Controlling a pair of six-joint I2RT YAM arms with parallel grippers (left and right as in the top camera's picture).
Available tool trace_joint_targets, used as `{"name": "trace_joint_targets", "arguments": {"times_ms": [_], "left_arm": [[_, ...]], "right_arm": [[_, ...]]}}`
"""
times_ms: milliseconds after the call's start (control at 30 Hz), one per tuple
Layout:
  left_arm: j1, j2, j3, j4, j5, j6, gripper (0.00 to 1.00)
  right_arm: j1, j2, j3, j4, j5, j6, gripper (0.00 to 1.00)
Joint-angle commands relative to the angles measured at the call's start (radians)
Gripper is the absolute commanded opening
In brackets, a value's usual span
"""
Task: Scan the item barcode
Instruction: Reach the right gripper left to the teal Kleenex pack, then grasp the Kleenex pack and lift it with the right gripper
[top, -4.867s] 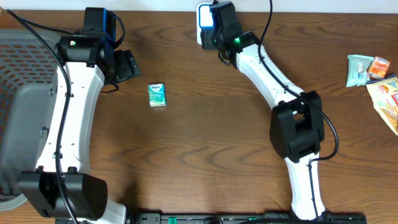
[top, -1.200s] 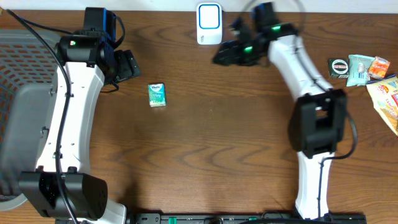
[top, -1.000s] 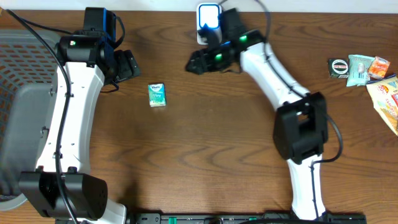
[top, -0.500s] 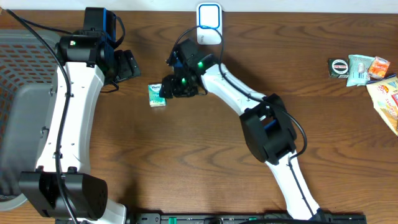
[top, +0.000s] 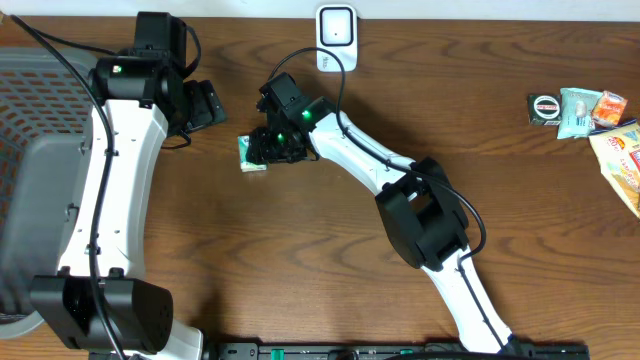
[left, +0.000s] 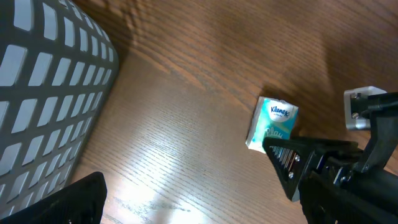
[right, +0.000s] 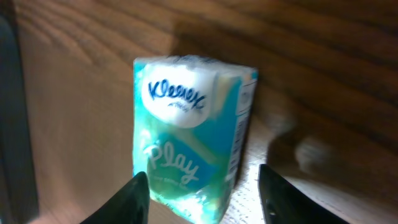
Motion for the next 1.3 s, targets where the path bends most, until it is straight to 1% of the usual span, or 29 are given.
{"name": "trace_joint_targets", "arguments": {"times_ms": [0, 100, 233, 367, 400, 467, 533, 567, 633, 667, 833, 967, 1067, 1100, 1133, 1200, 1267], "left_arm": [[0.003, 0.005, 0.002, -0.003, -0.016, 0.002, 0.98], [0.003, 0.005, 0.002, -0.003, -0.016, 0.002, 0.98], [0.003, 0.005, 0.002, -0.003, -0.016, 0.002, 0.98], [0.003, 0.005, 0.002, -0.003, -0.016, 0.002, 0.98], [0.003, 0.005, 0.002, -0.003, -0.016, 0.002, 0.98], [0.003, 0.005, 0.002, -0.003, -0.016, 0.002, 0.98], [0.003, 0.005, 0.002, -0.003, -0.016, 0.002, 0.98], [0.003, 0.005, 0.002, -0.003, -0.016, 0.002, 0.98], [0.003, 0.005, 0.002, -0.003, -0.016, 0.002, 0.98], [0.003, 0.005, 0.002, -0.003, -0.016, 0.002, 0.98], [0.003, 0.005, 0.002, -0.003, -0.016, 0.002, 0.98], [0.003, 0.005, 0.002, -0.003, -0.016, 0.002, 0.98], [0.003, 0.005, 0.002, -0.003, -0.016, 0.002, 0.98], [0.003, 0.005, 0.002, -0.003, -0.016, 0.002, 0.98], [0.003, 0.005, 0.002, -0.003, -0.016, 0.002, 0.98], [0.003, 0.005, 0.002, -0.003, -0.016, 0.002, 0.98], [0.003, 0.005, 0.002, -0.003, -0.016, 0.002, 0.98]], "right_arm": [[0.002, -0.002, -0.002, 0.001, 0.045, -0.012, 0.43], [0.006, -0.002, -0.008, 0.002, 0.045, -0.045, 0.33], [0.008, -0.002, -0.011, 0.005, 0.045, -0.074, 0.25], [0.008, -0.002, -0.012, 0.006, 0.045, -0.077, 0.25], [0.008, -0.002, -0.012, 0.006, 0.045, -0.078, 0.27], [0.01, -0.002, -0.031, 0.031, 0.046, -0.085, 0.33], [0.013, -0.002, -0.063, 0.069, 0.045, -0.084, 0.31], [0.014, -0.002, -0.081, 0.087, 0.044, -0.084, 0.28], [0.014, -0.002, -0.109, 0.103, 0.044, -0.084, 0.12], [0.014, -0.002, -0.115, 0.103, 0.042, -0.085, 0.01], [-0.002, -0.01, -0.116, 0.081, 0.033, -0.107, 0.01], [-0.032, -0.058, -0.116, 0.032, 0.035, -0.233, 0.01], [-0.077, -0.138, -0.116, -0.039, 0.063, -0.354, 0.01], [-0.095, -0.18, -0.116, -0.08, 0.117, -0.406, 0.01], [-0.101, -0.198, -0.116, -0.103, 0.161, -0.423, 0.01], [-0.108, -0.233, -0.116, -0.172, 0.327, -0.484, 0.01], [-0.108, -0.234, -0.116, -0.193, 0.378, -0.523, 0.01]]}}
